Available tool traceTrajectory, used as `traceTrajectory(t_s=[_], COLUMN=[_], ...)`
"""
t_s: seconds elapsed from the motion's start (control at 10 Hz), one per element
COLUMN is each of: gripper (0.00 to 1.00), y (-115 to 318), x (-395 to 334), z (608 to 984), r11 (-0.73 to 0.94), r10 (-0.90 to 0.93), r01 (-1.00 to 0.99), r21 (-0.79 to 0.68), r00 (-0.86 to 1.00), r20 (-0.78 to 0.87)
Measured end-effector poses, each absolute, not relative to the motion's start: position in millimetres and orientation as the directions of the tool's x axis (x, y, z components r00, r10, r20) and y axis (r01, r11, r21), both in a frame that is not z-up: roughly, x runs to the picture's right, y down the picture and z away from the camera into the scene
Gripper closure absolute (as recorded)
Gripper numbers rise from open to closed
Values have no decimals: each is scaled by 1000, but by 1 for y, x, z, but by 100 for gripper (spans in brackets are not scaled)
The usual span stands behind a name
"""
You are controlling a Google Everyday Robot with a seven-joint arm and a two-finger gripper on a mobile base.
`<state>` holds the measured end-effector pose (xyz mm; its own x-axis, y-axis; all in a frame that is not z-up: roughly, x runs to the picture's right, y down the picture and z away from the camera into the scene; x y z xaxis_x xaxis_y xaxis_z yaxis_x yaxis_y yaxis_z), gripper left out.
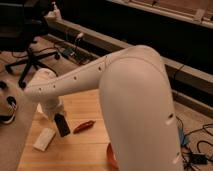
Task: Place the eraser in the ceramic cup
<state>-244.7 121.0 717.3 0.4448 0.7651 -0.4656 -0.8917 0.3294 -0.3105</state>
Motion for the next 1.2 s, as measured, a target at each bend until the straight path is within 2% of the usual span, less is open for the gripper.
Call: traceTrajectory(t_s=[0.2, 0.5, 0.9, 1.2], gripper=[90, 90, 90, 90], y=[81, 39, 34, 37], x=[-265, -299, -335, -346], z=[701, 701, 716, 743], r11=[307, 290, 293, 298], r10=[821, 884, 913, 925], r01=[-887, -880, -875, -882], r21=[-345, -376, -385, -365], r00=[430, 397, 375, 362], r20=[-375, -247, -160, -119])
